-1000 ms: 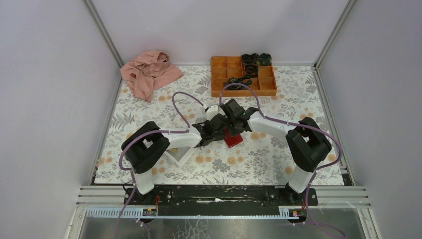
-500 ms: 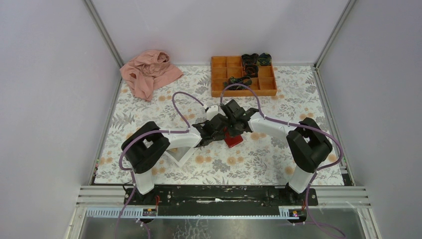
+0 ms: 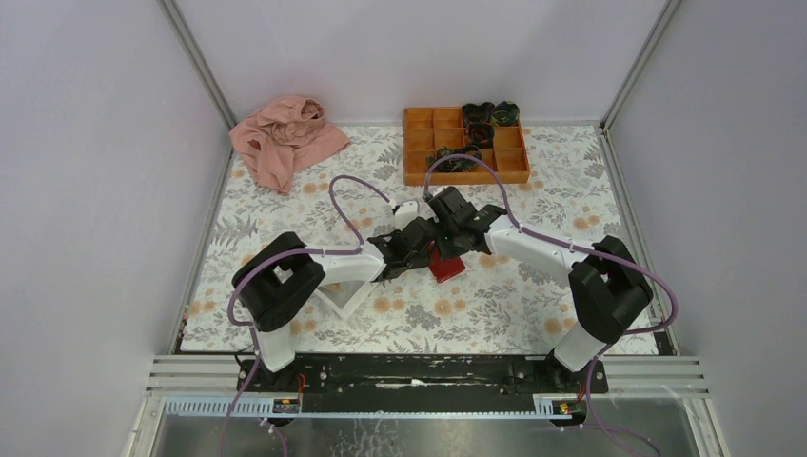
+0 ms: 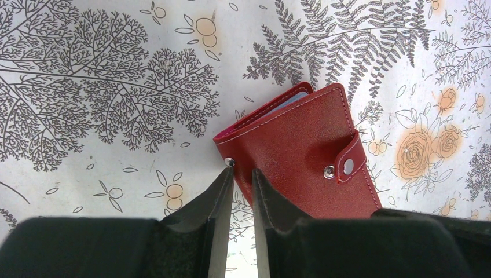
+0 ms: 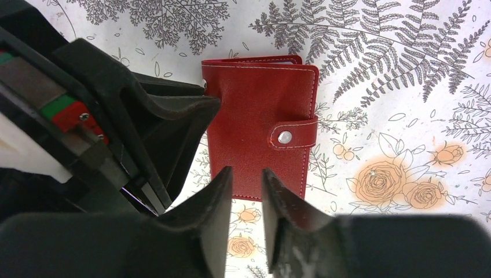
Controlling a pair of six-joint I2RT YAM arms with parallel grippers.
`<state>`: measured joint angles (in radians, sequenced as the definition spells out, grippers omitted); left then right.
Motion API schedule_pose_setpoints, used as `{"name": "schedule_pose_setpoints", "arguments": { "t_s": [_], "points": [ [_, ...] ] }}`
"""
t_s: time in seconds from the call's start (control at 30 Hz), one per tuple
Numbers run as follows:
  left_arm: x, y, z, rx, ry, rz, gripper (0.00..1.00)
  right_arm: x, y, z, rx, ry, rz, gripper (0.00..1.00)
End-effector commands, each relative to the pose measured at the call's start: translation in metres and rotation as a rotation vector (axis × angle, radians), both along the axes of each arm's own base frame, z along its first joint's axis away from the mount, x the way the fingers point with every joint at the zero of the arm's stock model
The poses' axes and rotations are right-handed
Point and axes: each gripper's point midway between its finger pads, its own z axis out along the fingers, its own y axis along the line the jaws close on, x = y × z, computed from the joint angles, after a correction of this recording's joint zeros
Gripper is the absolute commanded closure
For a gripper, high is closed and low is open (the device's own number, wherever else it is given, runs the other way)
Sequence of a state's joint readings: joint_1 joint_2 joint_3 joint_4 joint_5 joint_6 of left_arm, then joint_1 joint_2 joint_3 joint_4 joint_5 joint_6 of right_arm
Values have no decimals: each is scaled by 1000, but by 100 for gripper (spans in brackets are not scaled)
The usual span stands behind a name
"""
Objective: Put the credit cards into the card holder
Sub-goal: Close the card holder at the center of the board.
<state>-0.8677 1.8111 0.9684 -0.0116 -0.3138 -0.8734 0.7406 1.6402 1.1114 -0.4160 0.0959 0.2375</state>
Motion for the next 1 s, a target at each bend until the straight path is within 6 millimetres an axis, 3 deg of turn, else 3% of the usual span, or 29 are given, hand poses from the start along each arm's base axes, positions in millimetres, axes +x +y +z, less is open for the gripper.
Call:
{"name": "schedule_pose_setpoints", "arguments": {
  "t_s": [0.0, 0.13, 0.6, 0.97],
  "points": [
    [1, -2, -3, -6, -8, -9, 76, 4, -1, 12, -11, -39, -5, 64],
    [0, -3, -2, -18, -12, -13, 74, 8, -1, 9, -36, -44, 2, 58],
    [-4, -6, 10, -81, -50, -44, 71, 24, -6, -7, -127, -56, -16, 57],
    [-6, -5, 9, -83, -49, -51, 71, 28, -12, -12, -187, -58, -16, 64]
  ]
}}
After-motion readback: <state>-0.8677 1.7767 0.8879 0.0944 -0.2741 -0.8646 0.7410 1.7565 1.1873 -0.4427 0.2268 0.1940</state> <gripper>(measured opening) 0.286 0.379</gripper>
